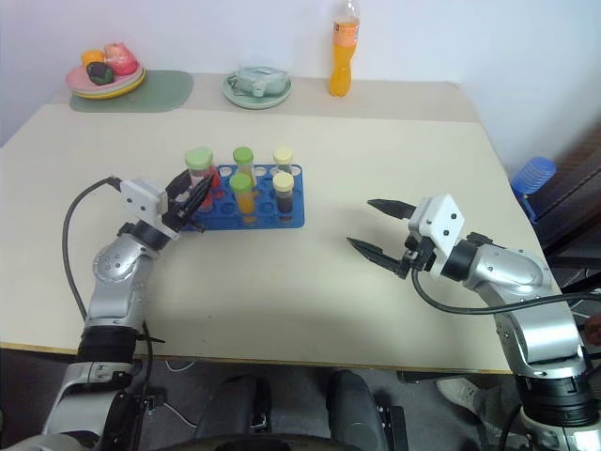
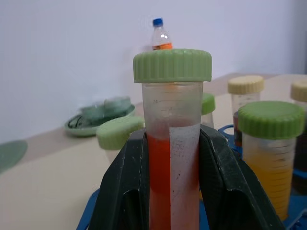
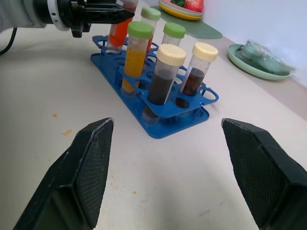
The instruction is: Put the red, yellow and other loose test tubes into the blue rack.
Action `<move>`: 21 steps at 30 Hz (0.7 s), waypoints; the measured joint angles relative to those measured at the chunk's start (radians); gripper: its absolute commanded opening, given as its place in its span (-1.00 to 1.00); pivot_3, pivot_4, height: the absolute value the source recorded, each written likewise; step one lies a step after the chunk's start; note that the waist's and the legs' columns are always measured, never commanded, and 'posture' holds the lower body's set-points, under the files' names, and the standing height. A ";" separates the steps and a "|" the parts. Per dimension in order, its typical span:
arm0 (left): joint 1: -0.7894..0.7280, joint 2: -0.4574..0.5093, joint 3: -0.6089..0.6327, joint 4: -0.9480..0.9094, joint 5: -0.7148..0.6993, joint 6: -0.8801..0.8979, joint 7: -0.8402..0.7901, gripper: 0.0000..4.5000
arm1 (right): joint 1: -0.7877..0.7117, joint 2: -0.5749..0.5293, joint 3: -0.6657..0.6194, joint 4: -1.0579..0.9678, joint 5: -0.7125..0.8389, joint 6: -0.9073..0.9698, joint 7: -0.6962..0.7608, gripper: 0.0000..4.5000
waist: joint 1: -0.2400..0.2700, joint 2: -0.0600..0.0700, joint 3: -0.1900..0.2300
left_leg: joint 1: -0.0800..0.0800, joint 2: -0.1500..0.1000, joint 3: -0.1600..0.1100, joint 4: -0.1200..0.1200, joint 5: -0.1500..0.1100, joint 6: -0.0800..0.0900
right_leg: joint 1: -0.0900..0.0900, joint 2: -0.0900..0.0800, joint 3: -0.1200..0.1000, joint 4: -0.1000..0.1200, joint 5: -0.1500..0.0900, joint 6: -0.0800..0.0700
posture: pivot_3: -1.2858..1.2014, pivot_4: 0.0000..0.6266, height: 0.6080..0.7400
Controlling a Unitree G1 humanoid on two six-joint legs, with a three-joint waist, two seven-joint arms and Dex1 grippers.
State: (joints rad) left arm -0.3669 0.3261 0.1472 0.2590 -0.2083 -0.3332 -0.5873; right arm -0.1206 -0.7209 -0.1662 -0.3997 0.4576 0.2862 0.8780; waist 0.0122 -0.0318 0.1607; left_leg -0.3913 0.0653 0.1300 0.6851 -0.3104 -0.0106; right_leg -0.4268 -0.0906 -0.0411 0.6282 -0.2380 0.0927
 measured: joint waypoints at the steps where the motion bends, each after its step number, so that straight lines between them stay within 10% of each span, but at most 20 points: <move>1: 0.000 -0.001 -0.002 0.008 0.001 -0.012 -0.002 -0.66 | 0.000 -0.002 -0.002 -0.001 0.000 0.004 -0.002 0.64 | 0.000 0.000 0.000 | 0.000 0.000 0.000 0.000 0.000 0.001 | 0.000 0.000 0.000 0.000 0.000 0.000 | 0.03 -0.52 1.00; 14: 0.018 -0.018 -0.014 0.053 -0.050 -0.047 -0.061 -0.66 | 0.003 -0.005 -0.007 -0.018 0.018 0.025 -0.009 0.64 | 0.000 0.001 -0.001 | 0.000 0.000 0.000 0.000 -0.001 0.001 | 0.001 0.000 0.000 -0.001 0.000 0.000 | 0.03 -0.52 1.00; 21: 0.021 -0.023 -0.015 0.118 -0.052 -0.035 -0.073 0.85 | 0.011 -0.005 -0.007 -0.018 0.018 0.025 -0.015 0.64 | 0.000 0.001 -0.001 | 0.000 0.000 0.000 0.000 -0.001 0.001 | 0.001 0.000 0.000 -0.001 0.000 0.000 | 0.03 -0.52 1.00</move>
State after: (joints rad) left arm -0.3462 0.3034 0.1322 0.3775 -0.2598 -0.3684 -0.6601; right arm -0.1098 -0.7259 -0.1727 -0.4181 0.4753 0.3115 0.8632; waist 0.0119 -0.0307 0.1600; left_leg -0.3912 0.0653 0.1297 0.6852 -0.3112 -0.0091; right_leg -0.4262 -0.0906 -0.0412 0.6274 -0.2381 0.0927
